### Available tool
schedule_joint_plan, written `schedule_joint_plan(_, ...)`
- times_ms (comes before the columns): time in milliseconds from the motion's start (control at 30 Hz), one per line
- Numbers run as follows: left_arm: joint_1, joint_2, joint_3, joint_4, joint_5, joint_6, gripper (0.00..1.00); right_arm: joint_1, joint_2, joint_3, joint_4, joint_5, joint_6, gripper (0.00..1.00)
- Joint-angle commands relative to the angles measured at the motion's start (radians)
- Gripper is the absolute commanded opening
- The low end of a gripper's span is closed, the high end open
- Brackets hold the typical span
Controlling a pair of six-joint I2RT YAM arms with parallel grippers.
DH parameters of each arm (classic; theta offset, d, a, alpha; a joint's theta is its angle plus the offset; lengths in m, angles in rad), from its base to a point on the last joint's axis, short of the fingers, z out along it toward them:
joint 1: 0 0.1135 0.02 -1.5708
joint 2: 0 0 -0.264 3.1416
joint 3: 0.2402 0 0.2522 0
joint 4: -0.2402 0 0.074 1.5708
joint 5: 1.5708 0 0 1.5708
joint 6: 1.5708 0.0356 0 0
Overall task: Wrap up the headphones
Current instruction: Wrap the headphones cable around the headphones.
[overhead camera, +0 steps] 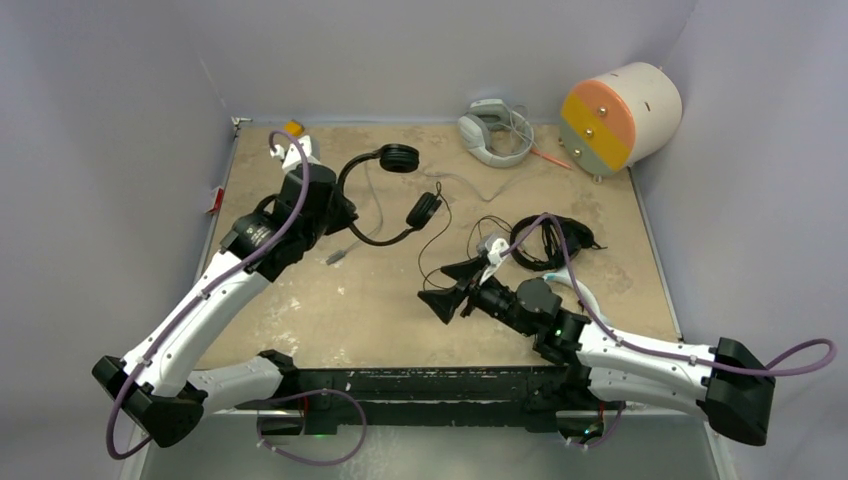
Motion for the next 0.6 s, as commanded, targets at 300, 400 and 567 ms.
schedule_joint_plan(300, 0.054, 0.014, 0.27, -0.184, 0.285, 0.221, 0.0, -0.004, 0.059, -0.001, -0.283, -0.013, -0.21, 0.88)
schedule_joint_plan(400, 0.055, 0.022, 0.324, -0.229, 0.308, 0.24, 0.0, -0.008, 0.072, 0.048, -0.338, -0.009, -0.245, 0.89)
schedule_joint_plan(567, 0.056, 0.017, 0.37, -0.276, 0.368, 0.266, 0.0, -0.045, 0.113, 0.107, -0.354, -0.014, -0.274, 0.92)
